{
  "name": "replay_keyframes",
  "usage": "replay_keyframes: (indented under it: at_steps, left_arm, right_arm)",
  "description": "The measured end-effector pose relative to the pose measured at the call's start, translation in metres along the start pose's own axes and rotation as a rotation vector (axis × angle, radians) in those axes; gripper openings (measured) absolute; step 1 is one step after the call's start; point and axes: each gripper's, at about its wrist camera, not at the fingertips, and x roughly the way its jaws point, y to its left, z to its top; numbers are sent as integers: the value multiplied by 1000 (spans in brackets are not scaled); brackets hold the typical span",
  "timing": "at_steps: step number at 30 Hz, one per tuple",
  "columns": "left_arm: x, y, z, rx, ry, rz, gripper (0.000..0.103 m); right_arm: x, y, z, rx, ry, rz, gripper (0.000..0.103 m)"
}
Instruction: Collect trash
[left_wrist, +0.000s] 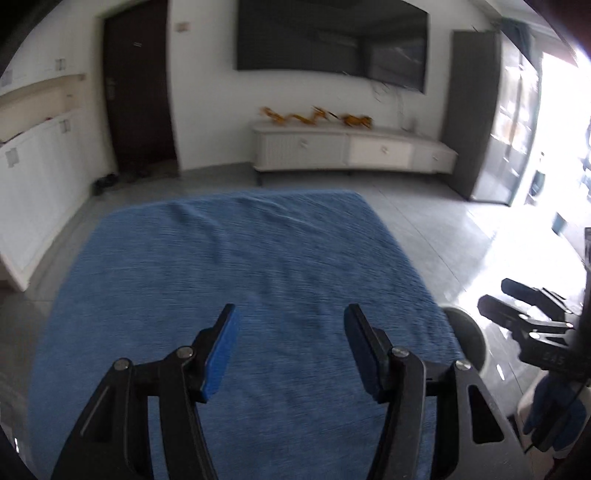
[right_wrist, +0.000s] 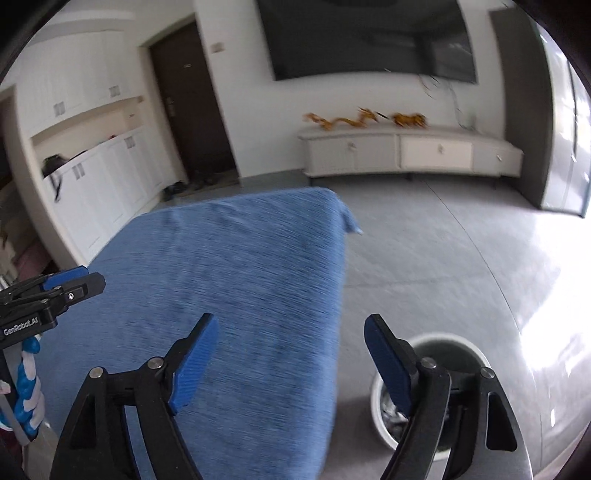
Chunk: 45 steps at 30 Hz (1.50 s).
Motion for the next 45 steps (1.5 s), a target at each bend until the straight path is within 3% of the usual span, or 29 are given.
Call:
replay_keyframes:
  at_steps: [8, 16, 23, 27, 33, 45]
  left_arm:
    - [-47, 61, -21, -95, -86, 91, 60]
    - [-77, 74, -30, -118, -153, 143, 60]
    - [-107, 69, -35, -104, -228, 214, 60]
    - [-124, 64, -36, -103, -275, 255, 76]
    - [-145, 56, -36, -102, -348, 304, 83]
    - [-161, 59, -40, -148, -396, 339, 85]
  right_arm:
    - [-8, 60, 14, -107, -38, 29, 86]
    - [-21, 90, 14, -157, -84, 14, 93]
    - [-36, 96, 12, -172, -138, -11, 100]
    - [-50, 96, 10, -165, -194, -49, 103]
    - [-64, 87, 7, -132, -238, -74, 103]
    - [-96, 77, 4, -91, -365, -192, 103]
